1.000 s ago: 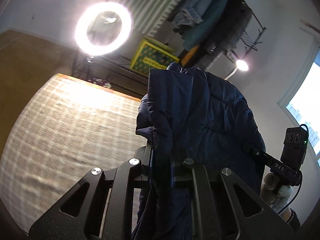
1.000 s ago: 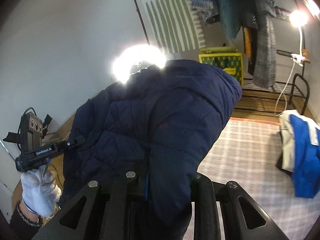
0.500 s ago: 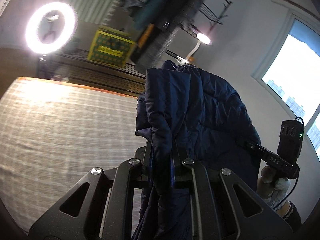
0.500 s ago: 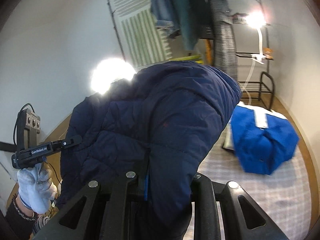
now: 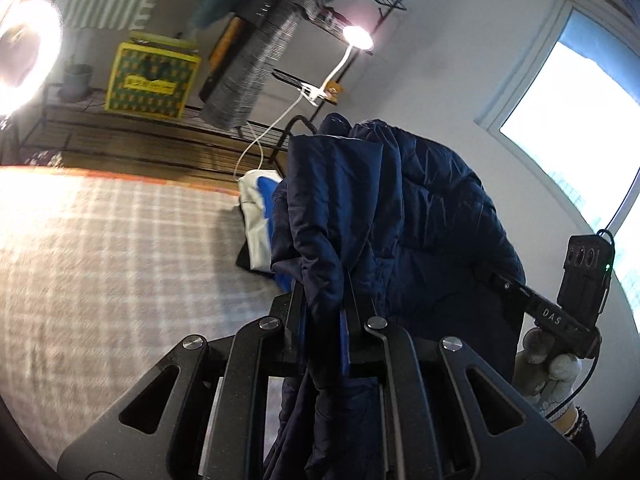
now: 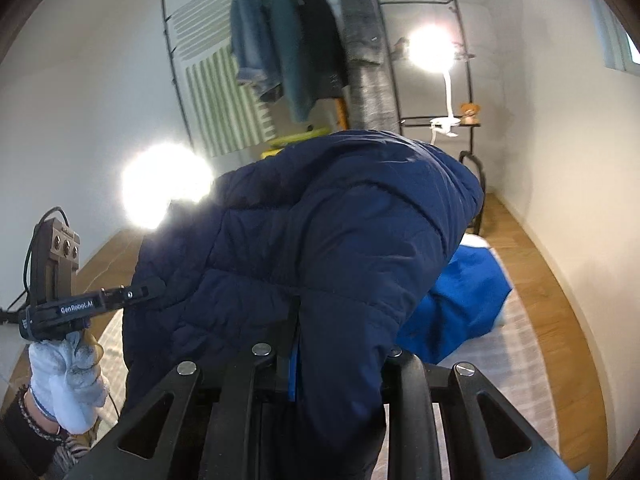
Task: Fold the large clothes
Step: 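Carry the lifted navy jacket with both grippers toward the blue folded garment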
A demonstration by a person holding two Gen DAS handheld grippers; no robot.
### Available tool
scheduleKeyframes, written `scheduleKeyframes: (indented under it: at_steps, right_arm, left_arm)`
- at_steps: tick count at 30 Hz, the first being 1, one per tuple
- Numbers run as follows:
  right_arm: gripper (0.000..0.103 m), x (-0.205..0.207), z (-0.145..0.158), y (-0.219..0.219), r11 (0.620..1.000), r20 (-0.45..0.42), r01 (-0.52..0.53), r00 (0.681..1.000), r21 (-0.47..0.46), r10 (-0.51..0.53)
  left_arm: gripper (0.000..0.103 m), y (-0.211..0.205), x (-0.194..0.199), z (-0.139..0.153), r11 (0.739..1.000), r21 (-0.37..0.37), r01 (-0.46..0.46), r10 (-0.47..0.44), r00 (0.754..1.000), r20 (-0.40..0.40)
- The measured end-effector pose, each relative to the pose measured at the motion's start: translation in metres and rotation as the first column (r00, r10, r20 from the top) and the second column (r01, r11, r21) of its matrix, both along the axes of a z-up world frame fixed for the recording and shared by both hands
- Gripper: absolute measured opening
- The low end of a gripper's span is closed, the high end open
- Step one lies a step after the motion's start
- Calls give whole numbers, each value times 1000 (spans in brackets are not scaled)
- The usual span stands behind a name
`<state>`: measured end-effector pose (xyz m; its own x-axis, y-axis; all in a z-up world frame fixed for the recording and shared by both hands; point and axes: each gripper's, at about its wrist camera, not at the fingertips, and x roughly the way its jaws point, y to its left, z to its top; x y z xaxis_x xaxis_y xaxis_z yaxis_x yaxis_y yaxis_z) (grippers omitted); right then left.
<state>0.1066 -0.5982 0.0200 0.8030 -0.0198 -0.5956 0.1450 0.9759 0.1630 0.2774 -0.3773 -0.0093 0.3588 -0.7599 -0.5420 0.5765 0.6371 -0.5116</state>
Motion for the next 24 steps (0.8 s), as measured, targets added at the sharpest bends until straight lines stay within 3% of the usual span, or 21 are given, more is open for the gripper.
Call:
scheduleKeyframes:
  at_steps: [4,13,18,24]
  right_arm:
    - [19,12,0,-37,999,11,41,999,8,-41]
    - [19,48,12,-98,994,40,78,996,-77,-76]
    - [19,80,10,-129,989,50,113,993,-91,-109]
    - [19,128,-4,-151,978,33,113,993,-175,-109]
  left_arm:
    - [9,-41,17,6,1000,10,19,-20,999,31]
    - [9,-119,68,4,999,16,37,-38,998,59]
    - [9,-158,102,-6,999,23,34,-35,997,68]
    - [9,-191,148,-35,1000,18,9,-10,998,55]
